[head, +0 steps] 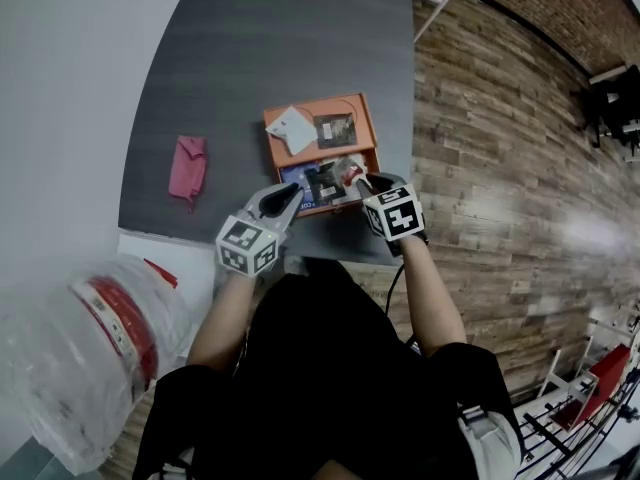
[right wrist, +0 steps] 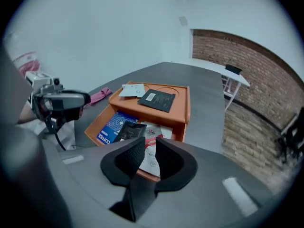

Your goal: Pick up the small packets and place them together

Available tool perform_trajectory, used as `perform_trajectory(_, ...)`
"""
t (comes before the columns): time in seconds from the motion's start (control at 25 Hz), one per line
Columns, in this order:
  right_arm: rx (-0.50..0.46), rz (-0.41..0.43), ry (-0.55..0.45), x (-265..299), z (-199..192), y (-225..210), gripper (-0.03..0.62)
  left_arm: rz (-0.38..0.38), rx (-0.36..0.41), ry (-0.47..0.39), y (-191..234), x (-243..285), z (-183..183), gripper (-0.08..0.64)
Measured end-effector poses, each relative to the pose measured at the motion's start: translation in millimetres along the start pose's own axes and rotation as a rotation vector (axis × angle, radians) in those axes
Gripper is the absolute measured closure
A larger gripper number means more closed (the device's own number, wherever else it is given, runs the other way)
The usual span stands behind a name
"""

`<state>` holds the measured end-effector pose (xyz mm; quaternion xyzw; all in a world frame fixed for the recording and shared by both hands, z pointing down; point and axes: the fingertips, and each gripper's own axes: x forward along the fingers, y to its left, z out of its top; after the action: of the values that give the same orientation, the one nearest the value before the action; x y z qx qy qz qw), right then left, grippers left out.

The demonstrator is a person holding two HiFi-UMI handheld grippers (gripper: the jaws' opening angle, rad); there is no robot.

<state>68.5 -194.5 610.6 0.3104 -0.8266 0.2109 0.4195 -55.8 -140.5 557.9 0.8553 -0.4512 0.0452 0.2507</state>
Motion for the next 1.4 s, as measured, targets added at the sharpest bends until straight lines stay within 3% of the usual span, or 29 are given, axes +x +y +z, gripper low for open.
perform_trajectory(0.08, -0.148, 0.009, 0.038, 5, -2, 4, 0.520, -0.003, -0.007, 0.003, -1, 0, -2, 0.515)
perform_trajectory(0.36, -0.801, 0.056, 0.197, 25, -22, 8, 0.508, 0.009, -0.019, 0.003, 0, -1, -6, 0.515)
perform_trajectory(0.52, -1.000, 0.098, 0.246, 35, -29, 8, 0.502, 0.029, -0.027, -0.003, 5, -3, -9, 0.515)
perform_trajectory(0.76, -1.177, 0.139, 0.312, 48, -33, 7, 0.497, 0.067, -0.047, -0.019, 15, -6, -10, 0.515)
perform_trajectory(0.88, -1.221, 0.156, 0.374, 54, -39, 2, 0.499, 0.086, -0.057, -0.022, 18, -7, -11, 0.515)
perform_trajectory(1.0, -1.230, 0.178, 0.393, 56, -40, 2, 0.513, 0.100, -0.066, -0.019, 20, -9, -14, 0.515)
perform_trajectory(1.08, -1.232, 0.186, 0.391, 56, -39, 3, 0.558, 0.107, -0.072, -0.017, 22, -9, -16, 0.515)
perform_trajectory(1.4, -1.167, 0.204, 0.356, 47, -36, 12, 0.565, 0.086, -0.050, -0.009, 21, 1, -9, 0.515)
